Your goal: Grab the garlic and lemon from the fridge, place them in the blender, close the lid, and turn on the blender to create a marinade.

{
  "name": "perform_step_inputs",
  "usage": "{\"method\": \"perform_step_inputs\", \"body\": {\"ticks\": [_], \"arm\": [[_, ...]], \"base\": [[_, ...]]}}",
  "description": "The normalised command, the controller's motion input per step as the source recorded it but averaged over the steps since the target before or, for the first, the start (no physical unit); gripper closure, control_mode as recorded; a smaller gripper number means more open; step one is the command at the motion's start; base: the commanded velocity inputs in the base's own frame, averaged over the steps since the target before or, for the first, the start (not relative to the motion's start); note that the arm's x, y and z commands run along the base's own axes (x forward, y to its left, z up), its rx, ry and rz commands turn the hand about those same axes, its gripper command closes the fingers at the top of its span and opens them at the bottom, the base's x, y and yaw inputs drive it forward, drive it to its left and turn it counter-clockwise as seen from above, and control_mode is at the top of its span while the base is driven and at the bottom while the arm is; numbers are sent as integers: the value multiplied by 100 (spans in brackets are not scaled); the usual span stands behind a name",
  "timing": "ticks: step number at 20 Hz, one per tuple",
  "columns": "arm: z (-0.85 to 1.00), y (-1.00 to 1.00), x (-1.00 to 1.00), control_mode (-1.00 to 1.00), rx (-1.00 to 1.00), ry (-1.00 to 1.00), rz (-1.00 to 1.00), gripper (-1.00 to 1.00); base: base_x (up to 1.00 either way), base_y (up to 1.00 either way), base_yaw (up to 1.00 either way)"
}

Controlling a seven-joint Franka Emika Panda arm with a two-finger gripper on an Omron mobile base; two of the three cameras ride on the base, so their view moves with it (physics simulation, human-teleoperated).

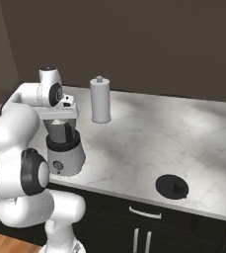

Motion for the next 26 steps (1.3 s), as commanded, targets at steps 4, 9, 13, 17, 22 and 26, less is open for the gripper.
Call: {"method": "perform_step_inputs", "body": {"ticks": [4,9,13,17,22,26], "arm": [[-10,-1,-2,-100,0,0,0,-100],[0,-1,-16,-100,0,-2,0,-100],[3,0,-20,-100,0,-9,0,-100],[31,0,-21,-100,0,-20,0,-100],[33,-1,-24,-100,0,-27,0,-100],[35,-1,-69,-100,0,-27,0,-100]], "base": [[0,0,0],[0,0,0],[0,0,0],[0,0,0],[0,0,0],[0,0,0]]}}
